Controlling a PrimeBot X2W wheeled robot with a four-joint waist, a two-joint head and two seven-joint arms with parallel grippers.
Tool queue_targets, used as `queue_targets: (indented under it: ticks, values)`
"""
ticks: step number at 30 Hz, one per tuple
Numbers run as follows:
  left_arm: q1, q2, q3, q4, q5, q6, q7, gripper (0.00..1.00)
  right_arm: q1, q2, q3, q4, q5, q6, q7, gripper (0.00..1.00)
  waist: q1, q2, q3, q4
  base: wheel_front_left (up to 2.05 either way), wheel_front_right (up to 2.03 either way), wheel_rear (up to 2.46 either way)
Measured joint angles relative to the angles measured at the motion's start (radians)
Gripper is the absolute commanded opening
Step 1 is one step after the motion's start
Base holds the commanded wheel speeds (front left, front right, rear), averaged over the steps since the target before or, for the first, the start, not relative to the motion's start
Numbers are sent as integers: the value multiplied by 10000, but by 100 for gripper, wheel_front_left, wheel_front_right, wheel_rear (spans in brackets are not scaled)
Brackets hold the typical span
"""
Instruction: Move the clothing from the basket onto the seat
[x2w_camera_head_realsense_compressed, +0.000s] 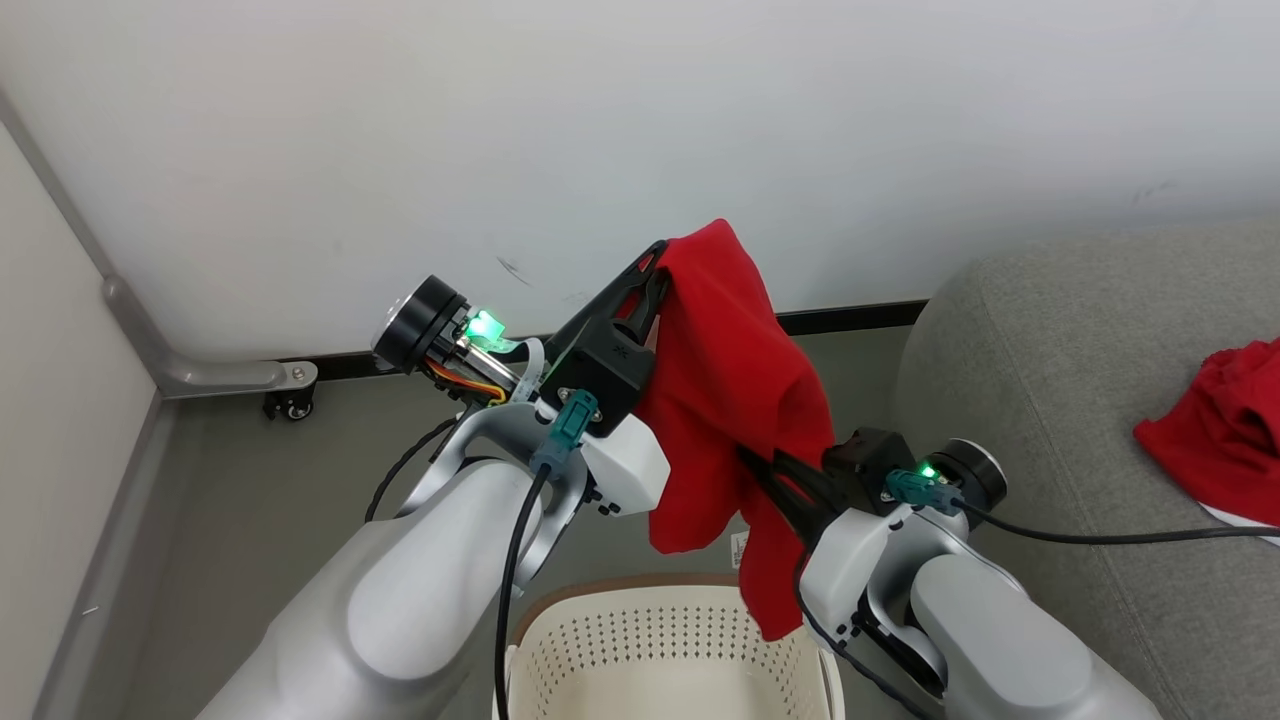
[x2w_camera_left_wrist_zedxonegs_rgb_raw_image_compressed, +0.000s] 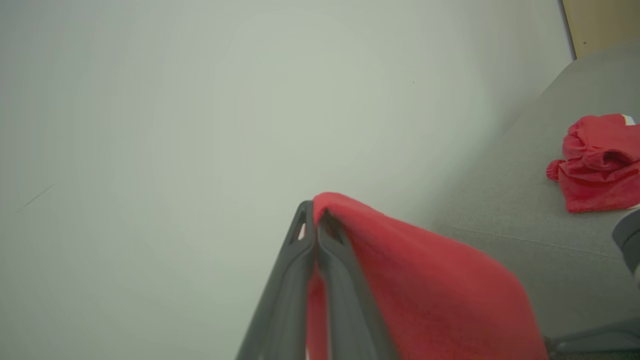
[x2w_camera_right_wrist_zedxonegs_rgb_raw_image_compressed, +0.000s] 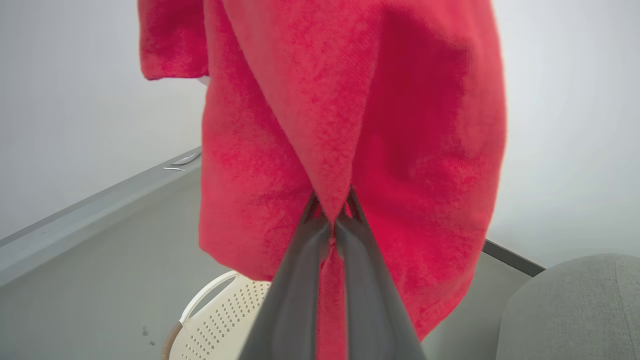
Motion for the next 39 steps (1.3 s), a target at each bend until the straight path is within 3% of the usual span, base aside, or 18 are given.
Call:
queue_targets:
  ticks: [9,18,29,30,31,32,33,39]
  values:
    - [13,52,130,77,-27,82,-13,0,-5,-2,-675,-347,12,0,0,0,0,0,58,-179,0,0,0]
    - [531,69,502,224,-859,54,-230,0,-2,10,-2497,-759,90,0,0,0,0,0,102,-409,0,0,0]
    - [1356,52,754,274,-1871,-481,-853,2,115,8,-3944,-1367,-102,0,-2,0,0,0,40,-647,0,0,0]
    - [1414,50,736,272,-1877,-550,-899,35,136,12,-4023,-1400,-107,0,-2,0,0,0,30,-665,0,0,0]
    - [1488,33,734,272,-1941,-566,-932,52,186,15,-4121,-1461,-107,0,-2,0,0,0,19,-681,0,0,0]
    - [1558,33,723,272,-2011,-667,-988,52,276,12,-4203,-1544,-105,0,-4,0,0,0,8,-696,0,0,0]
    - [1624,35,717,274,-2061,-740,-1041,100,354,12,-4243,-1570,-107,0,-15,0,0,0,-3,-710,0,0,0]
    - [1921,56,570,291,-2339,-1174,-1164,100,533,13,-4832,-1760,-198,0,-15,0,0,0,-67,-747,0,0,0]
